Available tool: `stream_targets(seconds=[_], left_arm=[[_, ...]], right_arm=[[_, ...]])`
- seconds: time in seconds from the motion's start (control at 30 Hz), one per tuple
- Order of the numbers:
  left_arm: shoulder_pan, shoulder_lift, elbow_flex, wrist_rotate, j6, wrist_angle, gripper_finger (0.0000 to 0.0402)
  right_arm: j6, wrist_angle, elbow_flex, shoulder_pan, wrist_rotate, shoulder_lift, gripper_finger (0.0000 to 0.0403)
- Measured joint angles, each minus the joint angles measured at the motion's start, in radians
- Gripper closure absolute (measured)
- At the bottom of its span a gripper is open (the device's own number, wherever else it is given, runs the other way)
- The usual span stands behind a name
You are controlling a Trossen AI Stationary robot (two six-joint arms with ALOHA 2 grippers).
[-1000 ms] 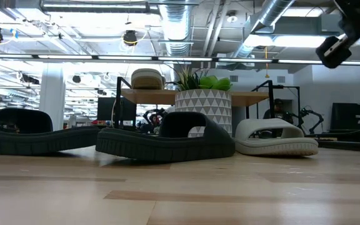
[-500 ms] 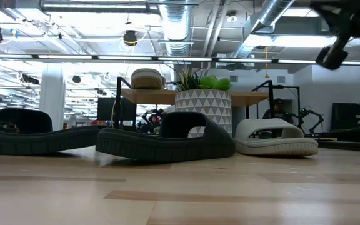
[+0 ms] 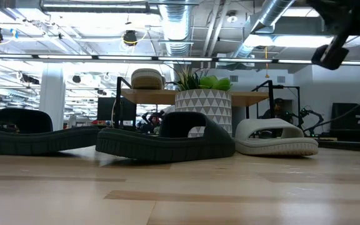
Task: Pick and place slides into the shelf
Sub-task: Put the gray slide on the shelf
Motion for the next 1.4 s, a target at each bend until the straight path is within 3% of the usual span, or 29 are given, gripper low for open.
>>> stream_targets(seconds=[0.17,0.53,0.73,1.13,1.4], left_arm=[[-0.014,0.000,0.000,0.002,0.023,0.001,0.0260],[-0.027,0.000,0.000,0.027,0.048,0.000,0.0260],[-0.027,0.000,0.000,0.030,0.063,0.001,0.0260],[-0.027,0.000,0.000,0.064,0.090,0.001,0.0260],[-0.027,0.000,0.000,0.065,0.111,0.001,0.0260]], right_arm=[[0.112,-0.189,0.044,0.057,-0.041,0.079,0.0403],[0.069,-0.604,0.340,0.156,0.005,0.384,0.0403],[0.143,-0.821,0.473,0.162,0.089,0.566,0.0403],[0.486,-0.847,0.492,0.196,0.142,0.746,0.0403],[0.814,-0.841,0.492,0.260,0.287,0.773,0.0403]])
